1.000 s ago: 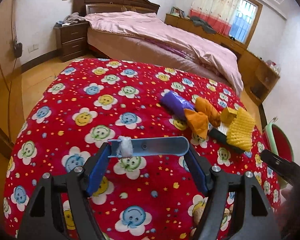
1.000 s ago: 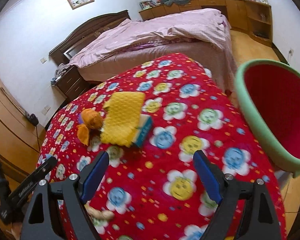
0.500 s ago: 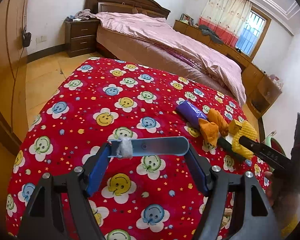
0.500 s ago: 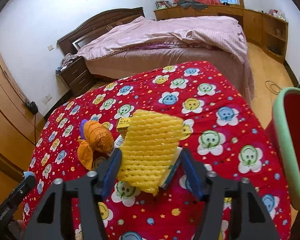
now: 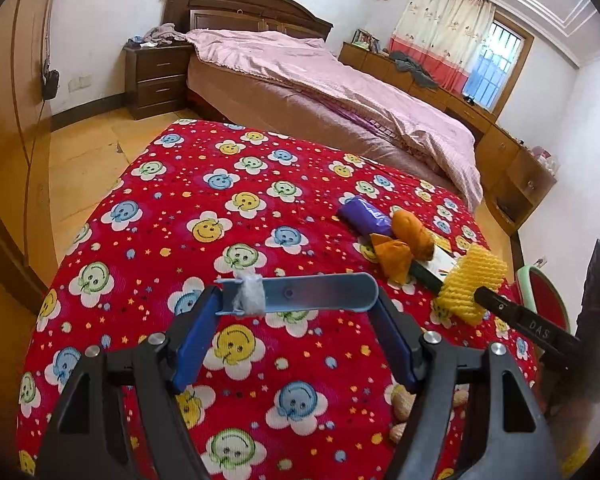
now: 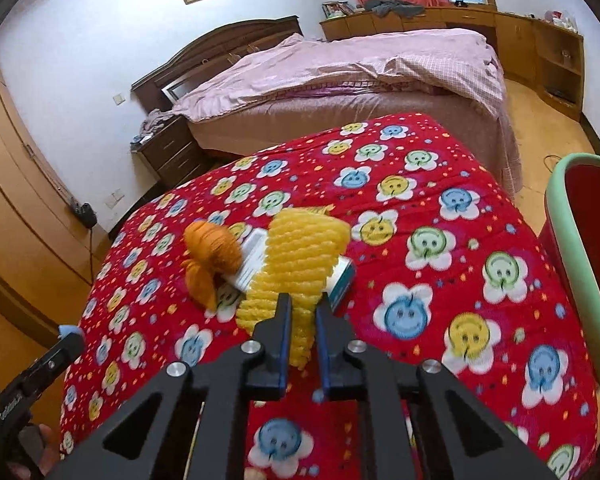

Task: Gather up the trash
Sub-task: 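Carry the blue strip and yellow foam net over the bucket, then open both tools to drop the strip and foam net into the bucket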

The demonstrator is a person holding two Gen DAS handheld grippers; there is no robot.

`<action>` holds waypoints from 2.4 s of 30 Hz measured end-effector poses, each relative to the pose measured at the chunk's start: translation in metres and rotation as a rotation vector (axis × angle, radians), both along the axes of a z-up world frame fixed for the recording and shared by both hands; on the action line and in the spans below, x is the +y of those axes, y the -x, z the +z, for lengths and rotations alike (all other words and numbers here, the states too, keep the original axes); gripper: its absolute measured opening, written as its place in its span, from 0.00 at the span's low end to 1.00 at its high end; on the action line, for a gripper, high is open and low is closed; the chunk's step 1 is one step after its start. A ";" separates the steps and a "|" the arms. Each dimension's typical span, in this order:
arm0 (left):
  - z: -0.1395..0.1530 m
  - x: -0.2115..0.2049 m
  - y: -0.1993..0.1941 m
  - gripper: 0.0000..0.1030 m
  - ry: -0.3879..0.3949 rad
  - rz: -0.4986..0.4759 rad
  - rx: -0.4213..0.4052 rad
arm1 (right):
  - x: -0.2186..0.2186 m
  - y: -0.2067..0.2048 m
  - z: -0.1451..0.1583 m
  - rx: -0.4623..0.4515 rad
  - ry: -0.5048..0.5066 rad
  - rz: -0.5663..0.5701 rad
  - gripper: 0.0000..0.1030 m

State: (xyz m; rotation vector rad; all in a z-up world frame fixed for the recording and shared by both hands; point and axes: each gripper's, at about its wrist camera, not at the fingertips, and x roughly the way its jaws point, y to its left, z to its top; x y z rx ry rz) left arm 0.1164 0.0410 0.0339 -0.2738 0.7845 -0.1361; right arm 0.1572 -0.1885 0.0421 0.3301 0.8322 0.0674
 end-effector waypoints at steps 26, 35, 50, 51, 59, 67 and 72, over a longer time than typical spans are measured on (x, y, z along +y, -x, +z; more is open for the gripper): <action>0.063 -0.054 0.077 0.72 0.021 -0.181 -0.124 | -0.025 0.138 0.084 -0.261 -0.150 -0.052 0.12; 0.078 -0.100 0.086 0.72 0.031 -0.318 -0.130 | -0.063 0.181 0.108 -0.325 -0.126 -0.158 0.12; 0.074 -0.210 0.061 0.72 -0.018 -0.507 -0.106 | -0.155 0.206 0.093 -0.356 -0.112 -0.373 0.12; 0.073 -0.219 0.058 0.72 -0.022 -0.521 -0.105 | -0.161 0.205 0.091 -0.356 -0.110 -0.384 0.12; 0.063 -0.292 0.040 0.72 -0.025 -0.627 -0.096 | -0.214 0.197 0.066 -0.323 -0.102 -0.459 0.12; 0.040 -0.364 0.024 0.72 -0.117 -0.707 -0.059 | -0.256 0.187 0.041 -0.273 -0.114 -0.504 0.13; 0.028 -0.386 0.016 0.72 -0.134 -0.717 -0.043 | -0.272 0.184 0.030 -0.256 -0.110 -0.521 0.13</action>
